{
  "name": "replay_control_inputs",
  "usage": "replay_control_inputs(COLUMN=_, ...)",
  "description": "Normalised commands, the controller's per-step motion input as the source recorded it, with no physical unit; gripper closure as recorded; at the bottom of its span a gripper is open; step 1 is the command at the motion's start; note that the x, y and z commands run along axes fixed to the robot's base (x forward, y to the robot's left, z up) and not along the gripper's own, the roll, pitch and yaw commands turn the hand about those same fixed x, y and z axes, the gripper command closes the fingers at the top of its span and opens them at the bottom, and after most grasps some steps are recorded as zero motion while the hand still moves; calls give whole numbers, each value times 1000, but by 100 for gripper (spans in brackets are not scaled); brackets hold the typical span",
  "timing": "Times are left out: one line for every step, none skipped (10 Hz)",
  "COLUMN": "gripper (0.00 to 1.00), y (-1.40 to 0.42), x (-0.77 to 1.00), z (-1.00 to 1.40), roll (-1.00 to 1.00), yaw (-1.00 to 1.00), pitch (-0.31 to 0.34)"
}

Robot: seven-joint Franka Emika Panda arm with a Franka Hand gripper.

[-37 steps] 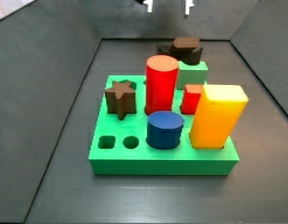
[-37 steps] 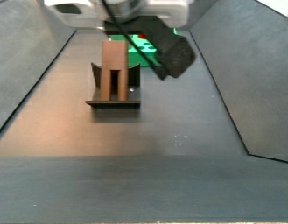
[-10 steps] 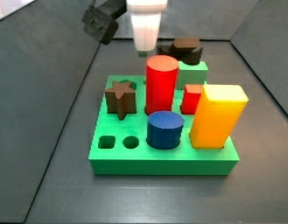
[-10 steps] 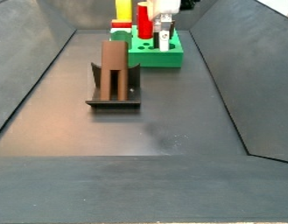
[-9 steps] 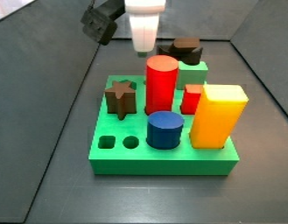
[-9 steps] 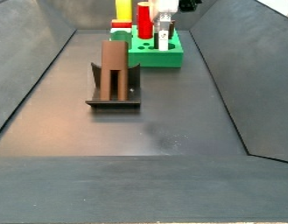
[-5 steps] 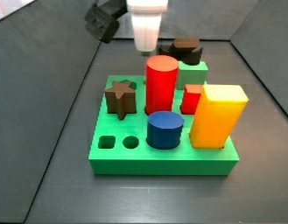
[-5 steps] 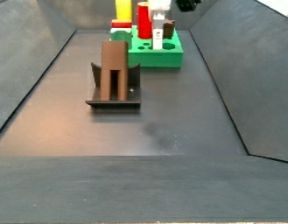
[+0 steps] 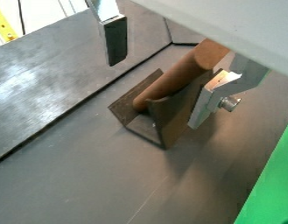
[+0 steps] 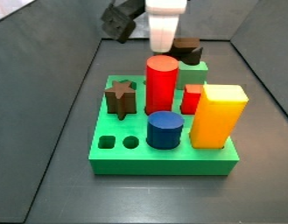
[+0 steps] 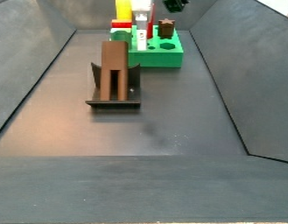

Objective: Pick up the square-circle object. Move up. Place the square-circle object on the fixture. Regrasp the square-circle object. Rotate the square-circle object. Move to above the board. Insert the square-circle object.
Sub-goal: Regrasp the square-circle object.

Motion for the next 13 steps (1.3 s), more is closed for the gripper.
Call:
replay_control_inputs(gripper=0, y=-21, x=1000, z=-18, roll=68, yaw=35, pitch=144)
replay_control_inputs(gripper=0, y=-20, x=1000, z=-19, roll=66, yaw=37, pitch=142)
replay_control_inputs(gripper=0, y=-22, x=984, z=-16, roll=64, yaw=36, pitch=139)
replay_control_inputs(gripper=0, y=-21, x=899, z=-15, roll=65, yaw=33, pitch=141)
replay_control_inputs(gripper=0, y=-19, x=788, z=-11, roll=69, yaw=30, pitch=148)
replay_control_inputs(gripper=0, y=-21, x=717, z=-12, roll=67, yaw=29, pitch=147)
replay_control_inputs(gripper=0, y=-17, x=645, z=-15, roll=65, yaw=28, pitch=147)
replay_control_inputs(gripper=0, y=-19, x=573, z=-12, roll=68, yaw=29, pitch=151)
replay_control_inputs(gripper=0, y=-21, x=488, z=-13, roll=74, yaw=30, pitch=159)
replay_control_inputs(gripper=0, y=-22, x=428, z=-12, roll=72, yaw=28, pitch=157)
replay_control_inputs(gripper=0, y=-21, x=366, z=-14, roll=71, yaw=29, pitch=157)
replay_control_inputs(gripper=0, y=-21, x=308, z=-13, roll=75, yaw=29, pitch=163)
replay_control_inputs(gripper=0, y=-23, x=236, z=-8, roll=80, yaw=31, pitch=168)
